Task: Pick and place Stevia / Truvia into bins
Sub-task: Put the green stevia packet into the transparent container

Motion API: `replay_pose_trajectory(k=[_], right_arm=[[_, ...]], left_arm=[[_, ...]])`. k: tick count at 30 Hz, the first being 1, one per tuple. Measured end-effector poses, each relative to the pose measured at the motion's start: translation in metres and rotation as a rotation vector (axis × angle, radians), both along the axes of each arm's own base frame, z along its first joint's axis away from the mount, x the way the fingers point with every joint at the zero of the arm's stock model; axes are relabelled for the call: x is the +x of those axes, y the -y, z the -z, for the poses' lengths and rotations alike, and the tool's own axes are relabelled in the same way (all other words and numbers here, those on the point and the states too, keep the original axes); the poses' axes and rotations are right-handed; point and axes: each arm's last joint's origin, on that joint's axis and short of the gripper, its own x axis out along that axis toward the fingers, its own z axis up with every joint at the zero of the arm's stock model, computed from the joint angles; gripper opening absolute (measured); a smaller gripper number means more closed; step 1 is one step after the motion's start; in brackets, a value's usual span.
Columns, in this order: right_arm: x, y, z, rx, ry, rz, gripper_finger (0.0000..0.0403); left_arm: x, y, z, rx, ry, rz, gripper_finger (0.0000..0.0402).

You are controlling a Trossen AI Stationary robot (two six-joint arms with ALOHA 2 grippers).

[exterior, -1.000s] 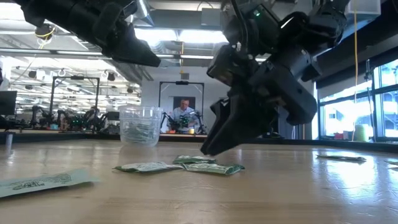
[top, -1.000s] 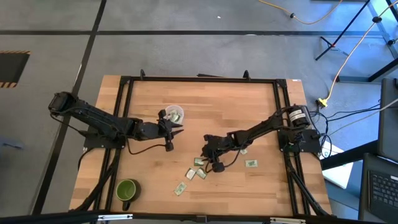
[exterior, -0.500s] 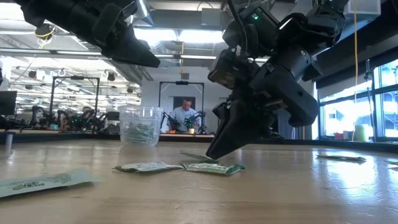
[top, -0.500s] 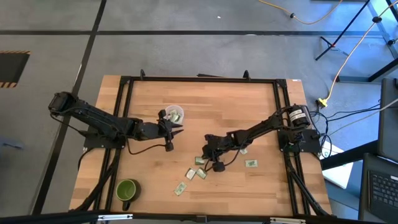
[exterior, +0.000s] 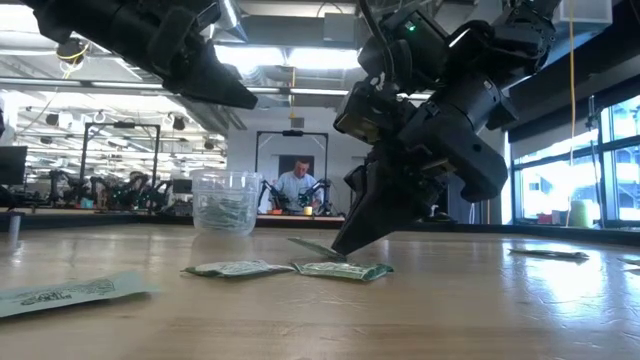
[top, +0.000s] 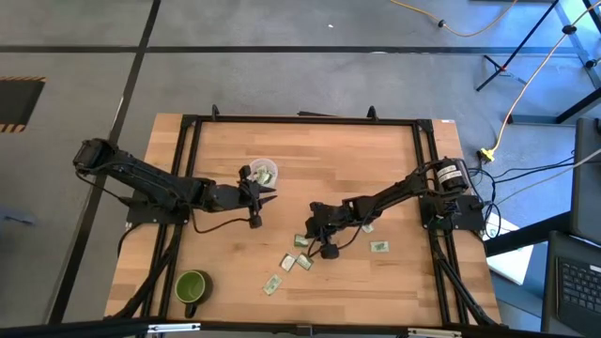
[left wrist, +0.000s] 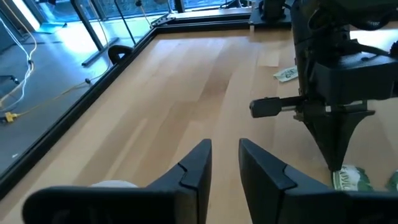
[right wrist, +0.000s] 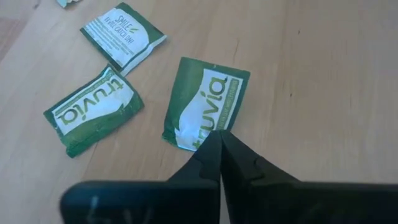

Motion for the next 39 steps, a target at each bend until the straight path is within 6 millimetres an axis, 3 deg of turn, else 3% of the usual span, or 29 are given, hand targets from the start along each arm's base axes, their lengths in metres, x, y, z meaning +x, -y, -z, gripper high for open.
replay_pose_trajectory(k=[6, 10, 22, 32, 39], right_arm=[[-0.004, 0.004, -0.011, 0.041, -0.009, -0.021, 0.0002], [-0.004, 0.008, -0.033, 0.082, 0.05, -0.037, 0.0001], [0.001, 0.026, -0.057, 0.254, 0.154, -0.087, 0.0], [0.008, 0.033, -0.069, 0.377, 0.265, -0.157, 0.0], [0.01, 0.034, -0.074, 0.397, 0.285, -0.144, 0.0]], left_arm=[[0.003, 0.001, -0.006, 0.232, -0.023, 0.097, 0.0074], [0.003, 0.005, -0.008, 0.381, -0.05, 0.213, 0.0071], [0.011, 0.034, 0.003, 0.705, -0.063, 0.63, 0.0099], [0.025, 0.043, 0.028, 0.762, -0.121, 0.623, 0.0136], [0.028, 0.044, 0.029, 0.713, -0.081, 0.614, 0.0133]])
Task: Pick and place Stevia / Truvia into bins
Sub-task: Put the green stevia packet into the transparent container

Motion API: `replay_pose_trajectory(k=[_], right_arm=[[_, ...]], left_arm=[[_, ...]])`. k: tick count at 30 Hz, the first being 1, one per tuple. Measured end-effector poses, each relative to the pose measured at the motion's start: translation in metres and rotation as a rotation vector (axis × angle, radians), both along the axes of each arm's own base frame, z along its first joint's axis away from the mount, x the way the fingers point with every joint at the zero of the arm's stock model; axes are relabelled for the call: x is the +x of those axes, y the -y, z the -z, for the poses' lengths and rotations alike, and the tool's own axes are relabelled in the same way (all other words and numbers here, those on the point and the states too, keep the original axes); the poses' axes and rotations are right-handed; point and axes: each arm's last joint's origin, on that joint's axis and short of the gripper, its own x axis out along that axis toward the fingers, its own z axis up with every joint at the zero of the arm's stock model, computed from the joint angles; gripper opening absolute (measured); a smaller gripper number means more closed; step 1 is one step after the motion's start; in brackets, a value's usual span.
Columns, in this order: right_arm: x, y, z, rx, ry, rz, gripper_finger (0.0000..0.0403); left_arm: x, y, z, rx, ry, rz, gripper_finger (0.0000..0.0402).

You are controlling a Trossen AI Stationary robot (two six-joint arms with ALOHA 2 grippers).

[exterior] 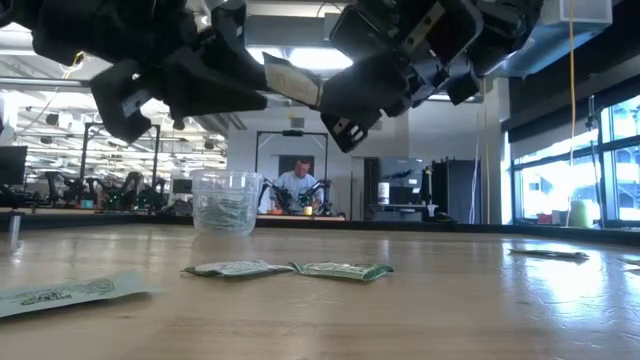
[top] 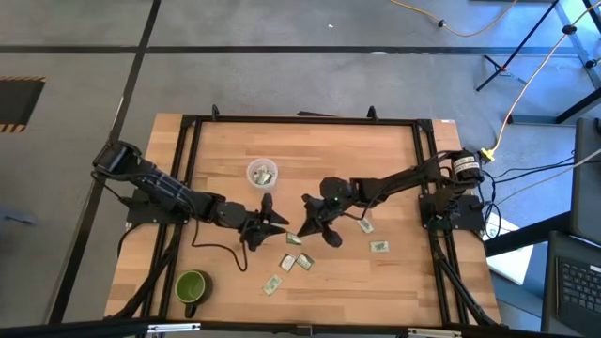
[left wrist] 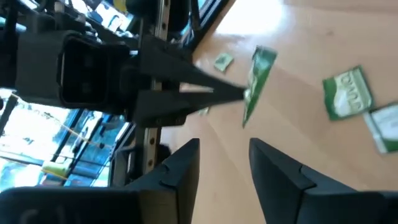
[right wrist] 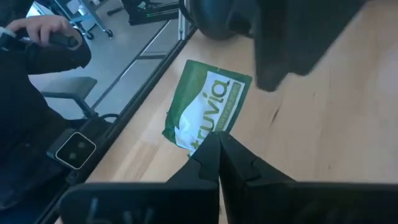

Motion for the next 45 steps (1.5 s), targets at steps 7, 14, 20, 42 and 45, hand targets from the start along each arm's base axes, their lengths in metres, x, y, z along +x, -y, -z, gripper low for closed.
replay_pose_trajectory(k=[7, 14, 20, 42, 45], right_arm=[[0.006, 0.0, -0.009, 0.016, 0.013, 0.017, 0.0], [0.006, 0.0, -0.009, 0.02, 0.002, 0.023, 0.0], [0.006, 0.001, -0.009, 0.012, 0.005, 0.029, 0.0], [0.006, 0.001, -0.008, -0.025, 0.021, 0.034, 0.0], [0.006, 0.001, -0.008, -0.062, 0.042, 0.016, 0.001]], left_arm=[[-0.001, 0.004, -0.001, -0.025, 0.006, 0.047, 0.0134], [-0.002, 0.011, -0.006, -0.033, 0.057, 0.07, 0.0123], [-0.002, 0.012, -0.006, -0.036, 0.06, 0.076, 0.0101], [-0.002, 0.012, -0.006, -0.056, 0.058, 0.065, 0.0003], [-0.002, 0.012, -0.006, -0.092, 0.056, 0.05, 0.0003]])
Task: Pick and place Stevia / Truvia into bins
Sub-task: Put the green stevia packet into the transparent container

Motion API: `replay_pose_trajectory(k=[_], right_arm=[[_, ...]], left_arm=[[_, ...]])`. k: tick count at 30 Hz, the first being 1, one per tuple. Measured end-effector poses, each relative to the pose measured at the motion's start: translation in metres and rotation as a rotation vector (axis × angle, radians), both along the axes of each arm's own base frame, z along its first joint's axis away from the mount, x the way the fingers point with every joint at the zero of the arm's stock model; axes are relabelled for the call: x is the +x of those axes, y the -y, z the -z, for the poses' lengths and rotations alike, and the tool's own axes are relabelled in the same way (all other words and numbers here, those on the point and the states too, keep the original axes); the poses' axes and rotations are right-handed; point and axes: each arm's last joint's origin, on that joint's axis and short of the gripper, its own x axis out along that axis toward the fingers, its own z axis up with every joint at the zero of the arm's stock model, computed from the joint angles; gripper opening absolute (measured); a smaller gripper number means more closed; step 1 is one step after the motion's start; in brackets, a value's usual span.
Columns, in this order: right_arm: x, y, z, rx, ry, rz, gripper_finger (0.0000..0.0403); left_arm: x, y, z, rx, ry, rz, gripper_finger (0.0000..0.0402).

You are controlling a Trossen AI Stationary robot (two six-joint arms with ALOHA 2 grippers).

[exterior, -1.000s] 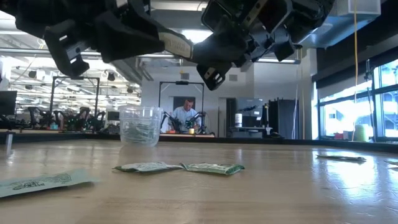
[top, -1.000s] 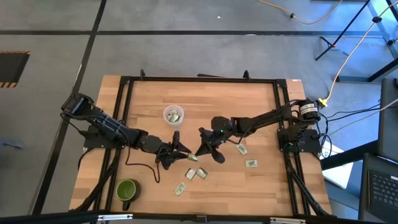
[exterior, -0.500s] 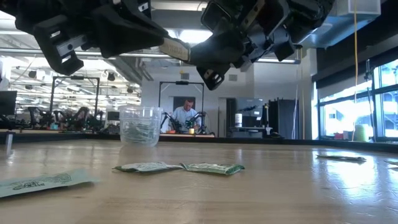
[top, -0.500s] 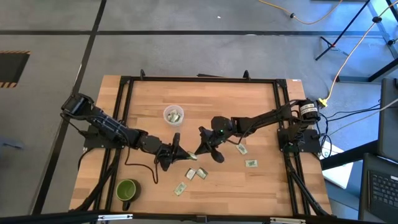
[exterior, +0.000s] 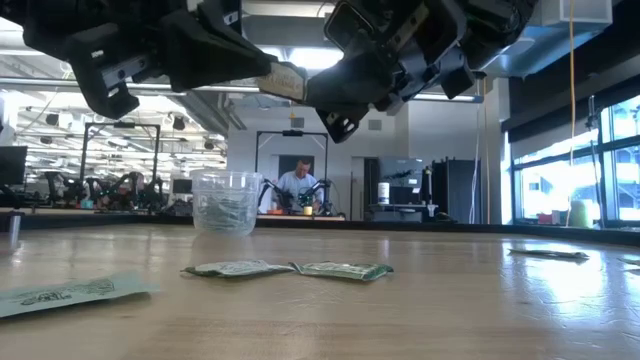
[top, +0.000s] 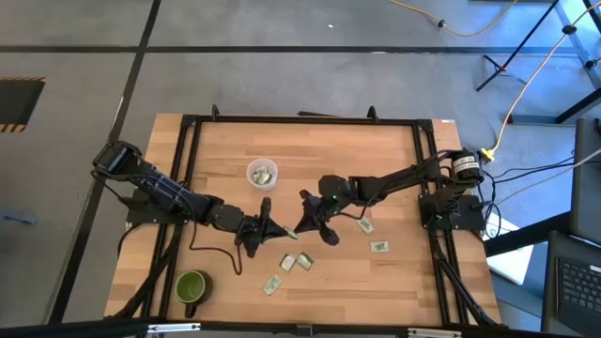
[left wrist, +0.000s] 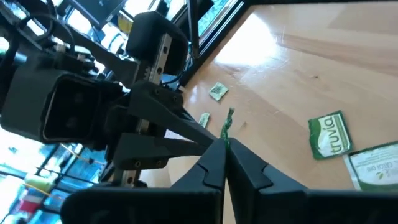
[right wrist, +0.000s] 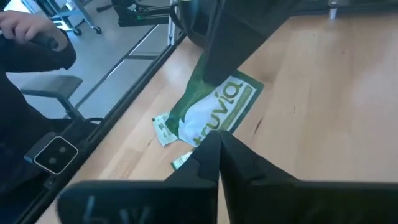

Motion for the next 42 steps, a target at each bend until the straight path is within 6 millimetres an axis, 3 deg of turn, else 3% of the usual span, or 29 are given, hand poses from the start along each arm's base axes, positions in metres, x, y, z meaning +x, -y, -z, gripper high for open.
replay_pose_trajectory(k=[7, 14, 19, 27, 33, 42], right_arm=[[0.0, 0.002, 0.003, -0.089, -0.008, 0.067, 0.0097], [-0.003, 0.012, 0.012, -0.177, -0.107, 0.219, 0.016], [-0.003, 0.012, 0.013, -0.179, -0.115, 0.222, 0.0168], [-0.004, 0.004, 0.013, -0.183, -0.11, 0.199, 0.0169], [-0.005, -0.006, 0.013, -0.205, -0.098, 0.158, 0.0168], [-0.006, -0.015, 0.013, -0.207, -0.096, 0.133, 0.0168]], left_arm=[[0.0, -0.001, 0.0, -0.092, -0.007, -0.057, 0.0003], [-0.01, -0.013, -0.01, -0.15, 0.015, -0.367, 0.0003], [-0.024, -0.033, -0.019, -0.203, 0.009, -0.609, 0.0003], [-0.039, -0.072, -0.005, -0.332, -0.126, -0.889, 0.0003], [-0.038, -0.087, 0.003, -0.29, -0.23, -0.898, 0.0007], [-0.037, -0.091, 0.006, -0.178, -0.265, -0.891, 0.0032]])
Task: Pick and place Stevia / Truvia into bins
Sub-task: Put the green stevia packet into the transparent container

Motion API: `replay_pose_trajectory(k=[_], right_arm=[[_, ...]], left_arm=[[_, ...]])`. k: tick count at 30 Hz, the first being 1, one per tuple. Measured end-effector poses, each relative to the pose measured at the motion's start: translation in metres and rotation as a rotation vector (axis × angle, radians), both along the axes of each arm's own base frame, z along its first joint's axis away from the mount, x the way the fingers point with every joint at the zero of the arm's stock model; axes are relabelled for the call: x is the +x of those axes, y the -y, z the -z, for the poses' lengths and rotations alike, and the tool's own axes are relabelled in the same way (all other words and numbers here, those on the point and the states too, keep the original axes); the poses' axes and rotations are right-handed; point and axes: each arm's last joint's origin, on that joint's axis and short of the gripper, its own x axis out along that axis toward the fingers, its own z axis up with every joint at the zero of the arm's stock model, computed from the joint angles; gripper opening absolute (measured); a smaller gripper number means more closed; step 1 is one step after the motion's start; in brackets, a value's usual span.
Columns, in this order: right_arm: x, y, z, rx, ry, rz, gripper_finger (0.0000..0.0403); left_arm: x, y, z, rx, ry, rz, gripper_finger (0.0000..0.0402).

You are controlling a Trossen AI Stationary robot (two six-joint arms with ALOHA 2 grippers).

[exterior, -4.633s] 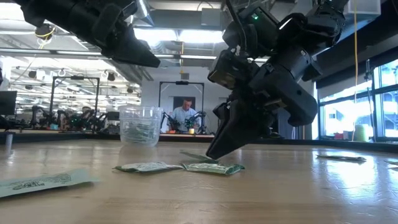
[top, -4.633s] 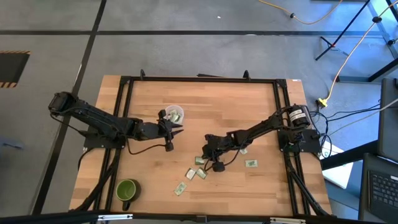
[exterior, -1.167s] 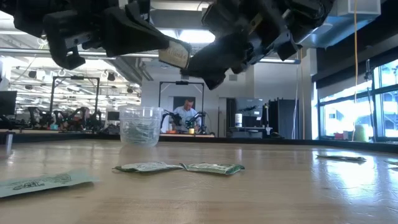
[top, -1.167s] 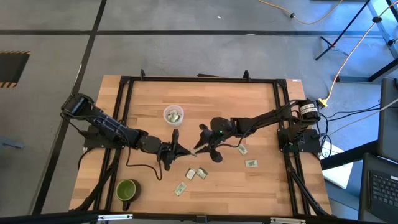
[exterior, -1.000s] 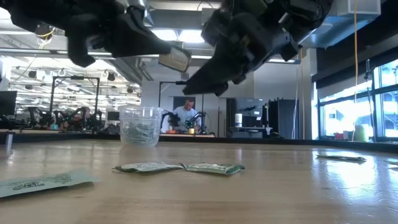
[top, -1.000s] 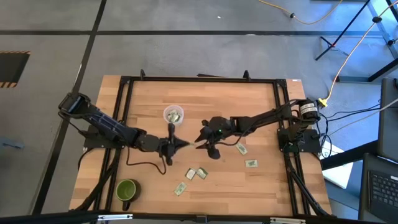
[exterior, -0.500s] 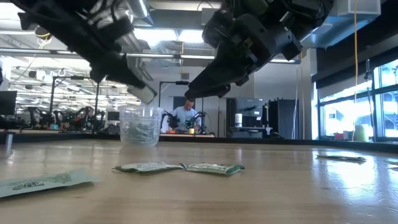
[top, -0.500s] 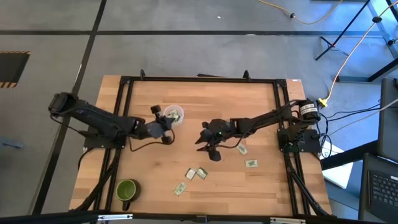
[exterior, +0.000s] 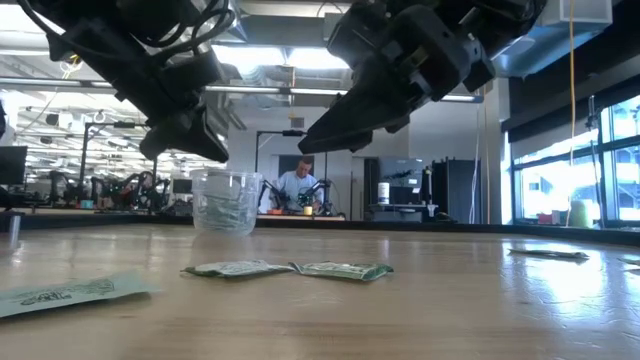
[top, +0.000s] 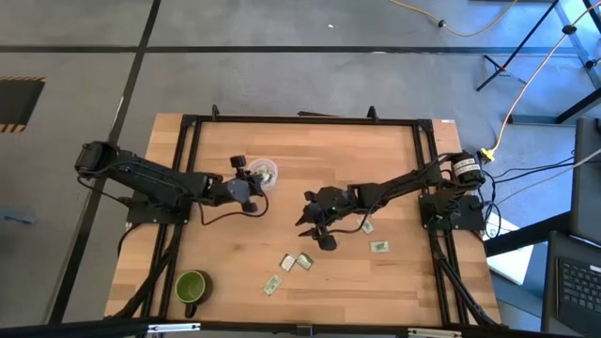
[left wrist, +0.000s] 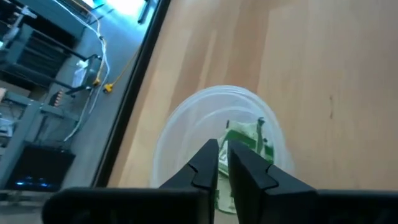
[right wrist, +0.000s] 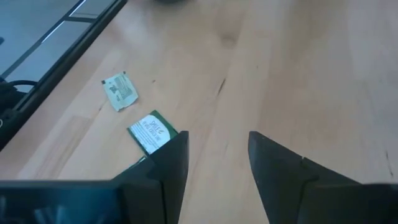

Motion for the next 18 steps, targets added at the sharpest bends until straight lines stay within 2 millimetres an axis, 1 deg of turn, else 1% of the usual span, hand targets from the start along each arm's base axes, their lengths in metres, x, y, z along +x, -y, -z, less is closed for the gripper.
replay_pose_trajectory(k=[5, 9, 11, 15, 18], right_arm=[[0.0, 0.0, 0.0, 0.001, -0.004, 0.002, 0.0168], [0.0, 0.0, 0.001, 0.001, -0.008, 0.001, 0.0168], [-0.001, -0.002, 0.001, 0.013, -0.016, -0.024, 0.0168], [-0.004, -0.015, 0.001, 0.026, 0.002, -0.184, 0.0168], [-0.005, -0.024, 0.001, -0.045, 0.02, -0.182, 0.0163]], left_arm=[[0.0, -0.001, -0.001, 0.033, -0.002, -0.017, 0.004], [-0.001, -0.002, -0.003, 0.088, 0.016, -0.082, 0.0039], [0.0, 0.0, -0.003, 0.089, 0.029, -0.075, 0.0038], [0.005, 0.007, -0.009, 0.05, 0.123, -0.04, 0.0039], [0.01, 0.016, -0.014, -0.06, 0.241, 0.018, 0.004]])
